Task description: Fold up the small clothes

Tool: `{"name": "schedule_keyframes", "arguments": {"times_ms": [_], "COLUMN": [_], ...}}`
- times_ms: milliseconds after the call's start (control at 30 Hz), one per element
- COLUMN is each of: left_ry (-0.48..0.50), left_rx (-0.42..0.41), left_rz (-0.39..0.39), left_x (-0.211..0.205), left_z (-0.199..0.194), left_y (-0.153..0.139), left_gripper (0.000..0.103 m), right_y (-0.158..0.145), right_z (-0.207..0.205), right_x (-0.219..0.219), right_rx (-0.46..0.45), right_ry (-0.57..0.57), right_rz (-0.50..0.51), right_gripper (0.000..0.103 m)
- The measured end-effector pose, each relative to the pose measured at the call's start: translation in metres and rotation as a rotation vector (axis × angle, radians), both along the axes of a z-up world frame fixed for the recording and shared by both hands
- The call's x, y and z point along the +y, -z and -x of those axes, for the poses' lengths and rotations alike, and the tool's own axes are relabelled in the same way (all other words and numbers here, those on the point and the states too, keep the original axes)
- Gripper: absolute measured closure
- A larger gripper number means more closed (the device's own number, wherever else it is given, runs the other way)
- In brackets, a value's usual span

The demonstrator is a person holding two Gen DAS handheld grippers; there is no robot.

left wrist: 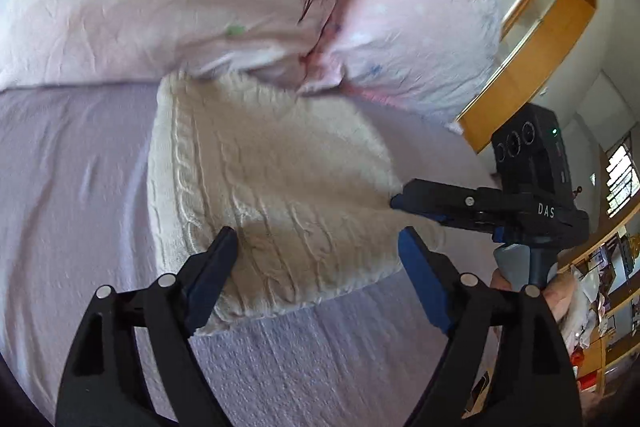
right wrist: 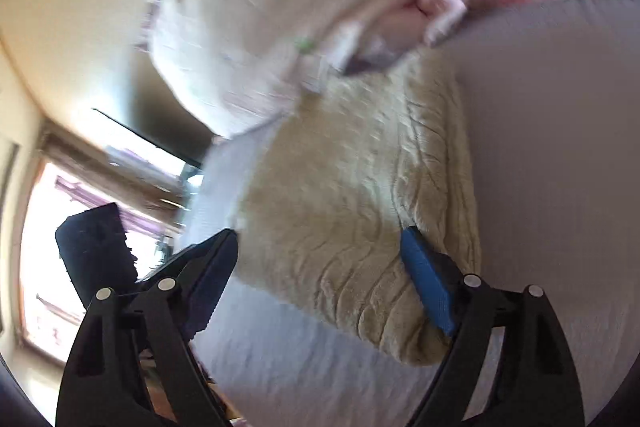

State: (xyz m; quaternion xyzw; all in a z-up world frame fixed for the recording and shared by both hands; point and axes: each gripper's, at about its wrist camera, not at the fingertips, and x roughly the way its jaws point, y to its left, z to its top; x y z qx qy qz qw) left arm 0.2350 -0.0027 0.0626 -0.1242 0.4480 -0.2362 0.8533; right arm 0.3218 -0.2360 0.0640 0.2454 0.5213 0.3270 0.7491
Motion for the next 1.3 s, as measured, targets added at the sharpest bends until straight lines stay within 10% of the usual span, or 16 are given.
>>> {"name": "schedule_keyframes", "arguments": {"times_ms": [100, 267, 433, 667, 1300], "left_ry": [-0.039, -0.168, -0.277, -0.28, -0.314], "left_rx": [-0.052, -0.181, -0.087, 0.029, -0.019], "left_rz": [-0.079, -0.274, -0.434, -0.48, -0.463], "left_x": [-0.009, 0.003, 0.025, 0.035, 0.039], "left_z": [0.008, 0.058, 0.085, 0.086, 0.093], "left_y": [-0.003, -0.021, 0.008, 0.046, 0.047], "left_gripper": [0.021, 0.002, 0.002, 0.002, 0.002], "right_y": [-0.003, -0.056, -0.042, 0.004, 0.019], "right_z": [0.005, 0.072, 0.117, 0.132, 0.136], "right_x": [-0.01, -0.021, 0.009, 0.038, 0.042], "right_rx": [0.002, -0.27, -0.338, -0.278, -0.22], "right_ry": [0.04, 0.069, 0.112, 0.057, 0.15], "right_rz": [-0.046, 0.111, 0.527, 0.657, 0.704], "right_gripper": [0.019, 0.001, 0.001, 0.001, 0.001]}}
